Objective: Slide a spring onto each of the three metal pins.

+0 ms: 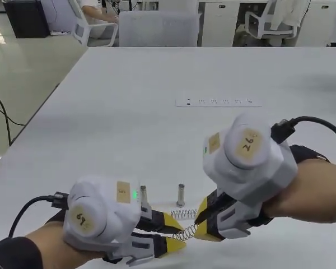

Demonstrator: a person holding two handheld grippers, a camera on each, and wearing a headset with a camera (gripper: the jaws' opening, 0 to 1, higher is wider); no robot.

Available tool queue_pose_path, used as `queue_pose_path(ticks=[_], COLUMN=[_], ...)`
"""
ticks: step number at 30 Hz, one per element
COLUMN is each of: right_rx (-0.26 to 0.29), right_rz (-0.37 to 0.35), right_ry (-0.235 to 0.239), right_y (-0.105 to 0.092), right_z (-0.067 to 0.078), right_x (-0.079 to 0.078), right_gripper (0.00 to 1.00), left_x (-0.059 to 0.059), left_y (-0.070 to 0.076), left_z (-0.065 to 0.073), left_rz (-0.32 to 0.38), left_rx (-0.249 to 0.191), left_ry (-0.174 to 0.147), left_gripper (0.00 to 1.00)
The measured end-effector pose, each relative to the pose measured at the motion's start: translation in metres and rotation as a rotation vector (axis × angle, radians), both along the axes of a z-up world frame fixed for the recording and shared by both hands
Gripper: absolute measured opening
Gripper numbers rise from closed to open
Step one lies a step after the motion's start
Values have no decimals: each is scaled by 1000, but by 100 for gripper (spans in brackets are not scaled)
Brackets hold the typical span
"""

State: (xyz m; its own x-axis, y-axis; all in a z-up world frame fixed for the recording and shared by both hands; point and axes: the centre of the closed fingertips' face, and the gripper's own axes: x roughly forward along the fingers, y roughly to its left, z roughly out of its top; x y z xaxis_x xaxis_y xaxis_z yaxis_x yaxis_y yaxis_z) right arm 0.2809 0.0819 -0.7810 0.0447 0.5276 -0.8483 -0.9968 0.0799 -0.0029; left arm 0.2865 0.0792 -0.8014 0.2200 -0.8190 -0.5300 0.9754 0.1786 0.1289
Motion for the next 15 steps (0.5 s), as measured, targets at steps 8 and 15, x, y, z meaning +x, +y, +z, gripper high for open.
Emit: queue_pose_path(ticks=[8, 15], right_rx=[82, 114], right_rz=[-31, -54], right_ry=[12, 49], right_y=[3, 3], right_z=[4, 0], right_x=[3, 1], right_gripper=[11, 14], left_x=[2, 2], left_y=[1, -1], left_z=[3, 9], left_rz=[19, 20], left_rx=[-25, -56], left_ry=[13, 17], left_gripper=[2, 2])
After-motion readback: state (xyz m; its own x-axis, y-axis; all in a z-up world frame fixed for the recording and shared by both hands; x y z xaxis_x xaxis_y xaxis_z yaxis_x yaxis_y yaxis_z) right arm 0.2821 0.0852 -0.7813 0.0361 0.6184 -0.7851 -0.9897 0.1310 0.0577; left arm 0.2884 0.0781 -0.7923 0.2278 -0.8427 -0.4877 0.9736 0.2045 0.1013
